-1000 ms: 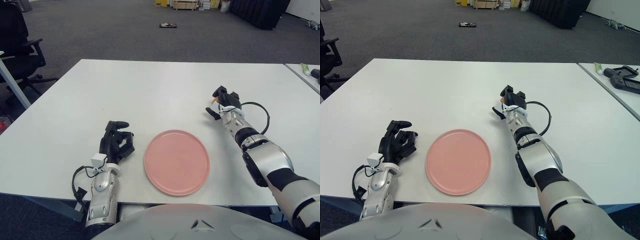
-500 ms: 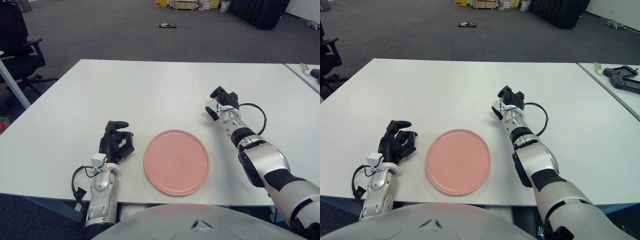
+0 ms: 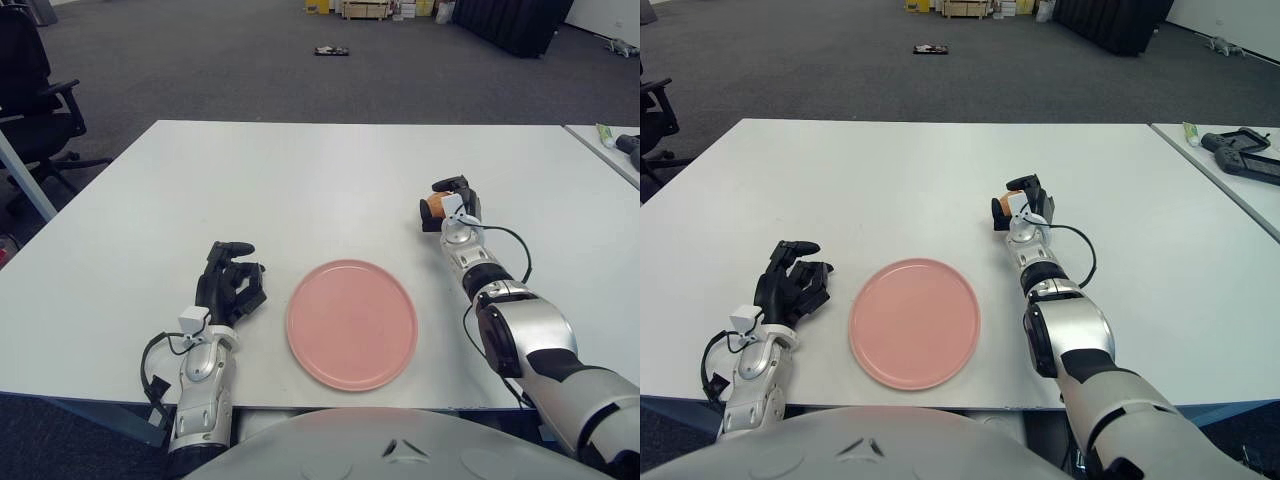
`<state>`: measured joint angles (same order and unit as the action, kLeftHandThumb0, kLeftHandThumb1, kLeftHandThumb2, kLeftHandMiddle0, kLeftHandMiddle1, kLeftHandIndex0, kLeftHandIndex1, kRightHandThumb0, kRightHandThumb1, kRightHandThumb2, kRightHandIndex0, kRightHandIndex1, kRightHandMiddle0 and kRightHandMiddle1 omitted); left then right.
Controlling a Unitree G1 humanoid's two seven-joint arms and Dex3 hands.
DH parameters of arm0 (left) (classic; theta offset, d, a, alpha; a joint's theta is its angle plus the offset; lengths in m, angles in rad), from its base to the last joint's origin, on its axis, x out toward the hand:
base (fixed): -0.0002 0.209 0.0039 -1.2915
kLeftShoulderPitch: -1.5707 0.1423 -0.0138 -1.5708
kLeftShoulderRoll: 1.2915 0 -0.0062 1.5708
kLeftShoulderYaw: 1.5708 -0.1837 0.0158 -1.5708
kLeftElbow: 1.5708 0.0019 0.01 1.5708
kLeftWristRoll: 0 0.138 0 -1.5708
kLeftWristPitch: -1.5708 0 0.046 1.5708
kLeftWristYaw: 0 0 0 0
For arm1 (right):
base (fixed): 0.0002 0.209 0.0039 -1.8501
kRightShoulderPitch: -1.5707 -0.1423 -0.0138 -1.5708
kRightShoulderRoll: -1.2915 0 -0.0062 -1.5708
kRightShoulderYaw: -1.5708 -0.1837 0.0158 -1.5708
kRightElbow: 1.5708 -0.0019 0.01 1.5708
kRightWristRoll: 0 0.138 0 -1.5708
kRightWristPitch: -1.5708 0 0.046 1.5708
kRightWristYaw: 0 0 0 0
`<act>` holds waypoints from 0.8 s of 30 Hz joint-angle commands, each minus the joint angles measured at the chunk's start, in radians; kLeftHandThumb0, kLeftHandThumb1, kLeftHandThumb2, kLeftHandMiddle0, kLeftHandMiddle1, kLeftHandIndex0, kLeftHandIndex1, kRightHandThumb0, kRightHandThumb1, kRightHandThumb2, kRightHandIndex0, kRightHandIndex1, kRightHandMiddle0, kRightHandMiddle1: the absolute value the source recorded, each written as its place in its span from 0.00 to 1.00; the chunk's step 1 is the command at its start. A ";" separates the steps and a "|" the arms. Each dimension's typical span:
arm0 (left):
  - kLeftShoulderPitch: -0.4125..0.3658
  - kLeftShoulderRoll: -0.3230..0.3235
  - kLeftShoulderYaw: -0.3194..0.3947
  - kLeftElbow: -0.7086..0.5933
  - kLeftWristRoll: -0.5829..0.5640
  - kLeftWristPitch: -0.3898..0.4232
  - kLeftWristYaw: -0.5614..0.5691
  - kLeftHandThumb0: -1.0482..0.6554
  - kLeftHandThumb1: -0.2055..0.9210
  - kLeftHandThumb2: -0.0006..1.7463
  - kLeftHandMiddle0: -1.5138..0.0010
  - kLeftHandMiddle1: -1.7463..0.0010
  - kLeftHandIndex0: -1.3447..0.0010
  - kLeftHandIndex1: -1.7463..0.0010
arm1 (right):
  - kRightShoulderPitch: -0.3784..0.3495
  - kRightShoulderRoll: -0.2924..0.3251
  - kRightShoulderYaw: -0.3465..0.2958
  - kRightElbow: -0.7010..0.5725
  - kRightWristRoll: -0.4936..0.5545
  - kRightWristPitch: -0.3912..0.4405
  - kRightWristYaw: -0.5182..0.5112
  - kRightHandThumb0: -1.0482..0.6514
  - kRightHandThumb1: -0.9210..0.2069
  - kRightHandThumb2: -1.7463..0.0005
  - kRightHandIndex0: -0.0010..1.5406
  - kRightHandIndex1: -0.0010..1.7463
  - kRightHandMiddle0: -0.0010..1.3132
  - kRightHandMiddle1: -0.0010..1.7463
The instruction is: Put the apple into the plate.
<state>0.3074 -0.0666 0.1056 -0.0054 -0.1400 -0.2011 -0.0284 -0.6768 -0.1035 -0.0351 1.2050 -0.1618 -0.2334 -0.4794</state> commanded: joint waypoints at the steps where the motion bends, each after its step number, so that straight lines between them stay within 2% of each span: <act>1: -0.007 0.003 0.000 0.023 -0.003 0.014 -0.003 0.61 0.67 0.56 0.69 0.12 0.74 0.00 | 0.041 0.034 -0.027 -0.028 0.041 -0.047 0.020 0.62 0.79 0.06 0.55 0.97 0.45 1.00; 7: -0.007 0.003 0.001 0.025 -0.005 0.009 -0.006 0.61 0.67 0.57 0.70 0.11 0.74 0.00 | 0.093 0.048 -0.050 -0.115 0.074 -0.108 0.053 0.62 0.80 0.06 0.55 0.97 0.45 1.00; 12: -0.008 0.004 0.001 0.025 -0.008 0.010 -0.010 0.61 0.67 0.56 0.68 0.13 0.74 0.00 | 0.116 0.058 -0.064 -0.162 0.096 -0.132 0.085 0.62 0.80 0.06 0.56 0.97 0.46 1.00; 19: -0.012 0.002 0.003 0.030 -0.007 0.013 -0.008 0.61 0.68 0.55 0.68 0.15 0.74 0.00 | 0.168 0.082 -0.071 -0.315 0.120 -0.140 0.119 0.62 0.80 0.05 0.56 0.98 0.46 1.00; 24: -0.012 0.002 0.000 0.028 -0.006 0.016 -0.009 0.61 0.68 0.56 0.70 0.12 0.74 0.00 | 0.227 0.101 -0.067 -0.451 0.137 -0.146 0.166 0.62 0.81 0.05 0.56 0.98 0.46 1.00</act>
<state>0.2986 -0.0660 0.1080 0.0040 -0.1442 -0.2065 -0.0375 -0.4740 -0.0153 -0.1033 0.8334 -0.0479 -0.3653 -0.3428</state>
